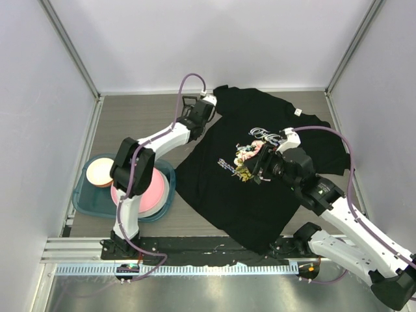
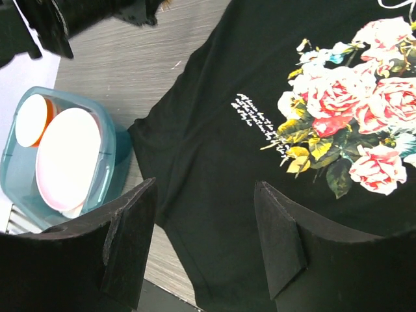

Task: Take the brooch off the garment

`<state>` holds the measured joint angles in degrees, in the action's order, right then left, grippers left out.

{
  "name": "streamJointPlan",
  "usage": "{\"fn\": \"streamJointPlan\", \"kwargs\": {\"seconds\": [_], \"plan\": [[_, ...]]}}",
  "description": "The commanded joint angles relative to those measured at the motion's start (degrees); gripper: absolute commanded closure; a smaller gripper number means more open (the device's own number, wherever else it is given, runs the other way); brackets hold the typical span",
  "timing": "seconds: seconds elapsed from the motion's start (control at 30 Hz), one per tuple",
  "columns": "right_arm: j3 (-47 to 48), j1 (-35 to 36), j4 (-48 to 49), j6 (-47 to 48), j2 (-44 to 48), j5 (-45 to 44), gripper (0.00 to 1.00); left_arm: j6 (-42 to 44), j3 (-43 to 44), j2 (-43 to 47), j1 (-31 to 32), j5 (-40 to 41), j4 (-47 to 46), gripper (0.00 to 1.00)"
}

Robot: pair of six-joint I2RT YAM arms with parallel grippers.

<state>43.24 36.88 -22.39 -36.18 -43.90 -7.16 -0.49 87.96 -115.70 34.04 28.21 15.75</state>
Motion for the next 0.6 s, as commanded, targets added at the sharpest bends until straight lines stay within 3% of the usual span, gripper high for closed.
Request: {"fn": "streamJointPlan", "kwargs": {"seconds": [0.0,0.27,0.57], "plan": [[-0.18,-3.04,0.77,0.94,-1.36,2.23,0.34,10.06,9.32,-5.75,-1.96,4.84,-7.75,1.00],[0.44,-6.56,1.30,1.29,-4.61,5.84,0.34,21.30,17.93,-14.37,-4.25,4.75,-11.17,1.00],[-0.53,-10.60,1.82,1.64,-6.02,11.02,0.34,24.22,25.59,-21.32,-4.95,4.31,-11.18,1.00]]}}
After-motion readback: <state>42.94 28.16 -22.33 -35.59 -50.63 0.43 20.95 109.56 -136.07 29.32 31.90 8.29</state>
